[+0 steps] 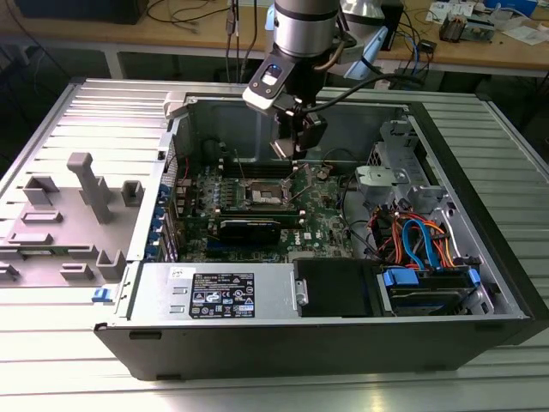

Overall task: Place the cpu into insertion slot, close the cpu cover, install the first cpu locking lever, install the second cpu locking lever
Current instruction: 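Place the cpu into insertion slot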

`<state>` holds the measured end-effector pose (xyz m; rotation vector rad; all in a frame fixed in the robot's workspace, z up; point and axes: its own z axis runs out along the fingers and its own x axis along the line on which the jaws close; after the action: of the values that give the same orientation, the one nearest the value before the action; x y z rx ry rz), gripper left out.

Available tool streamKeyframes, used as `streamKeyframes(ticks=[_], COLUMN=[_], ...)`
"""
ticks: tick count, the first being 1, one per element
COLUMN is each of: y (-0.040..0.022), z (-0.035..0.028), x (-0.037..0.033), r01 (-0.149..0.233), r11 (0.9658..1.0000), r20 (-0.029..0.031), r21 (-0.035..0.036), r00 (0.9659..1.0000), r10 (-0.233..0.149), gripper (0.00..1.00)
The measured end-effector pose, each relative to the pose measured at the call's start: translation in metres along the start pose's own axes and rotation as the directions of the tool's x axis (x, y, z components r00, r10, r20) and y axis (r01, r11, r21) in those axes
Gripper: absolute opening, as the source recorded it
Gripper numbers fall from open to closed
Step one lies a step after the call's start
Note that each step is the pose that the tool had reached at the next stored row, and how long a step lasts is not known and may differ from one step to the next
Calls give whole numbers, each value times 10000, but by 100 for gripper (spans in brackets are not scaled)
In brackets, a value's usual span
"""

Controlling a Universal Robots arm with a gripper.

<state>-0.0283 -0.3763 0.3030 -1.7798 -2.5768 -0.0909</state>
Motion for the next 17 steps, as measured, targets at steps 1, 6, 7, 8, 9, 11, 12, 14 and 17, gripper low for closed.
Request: streamKeyframes(ticks=[1,6,7,8,9,11,12,14,17], y=[0,-4,-4,-4,-4,-4,-4,-4,-4], z=[3,12,12,12,12,12,12,12,12], x=[0,1,1,1,1,1,1,1,1], r01=[-95,-248,-248,-248,-249,-249,-249,-249,-250], r11=[10000,9997,9997,9997,9997,9997,9997,9997,9997], r20=[2,4,4,4,4,4,4,4,5], r21=[2,10,10,10,10,10,10,10,10], r00=[10000,9997,9997,9997,9997,9997,9997,9997,9997], r10=[95,248,248,248,249,249,249,249,250], gripper=[55,55,55,55,55,55,55,55,55])
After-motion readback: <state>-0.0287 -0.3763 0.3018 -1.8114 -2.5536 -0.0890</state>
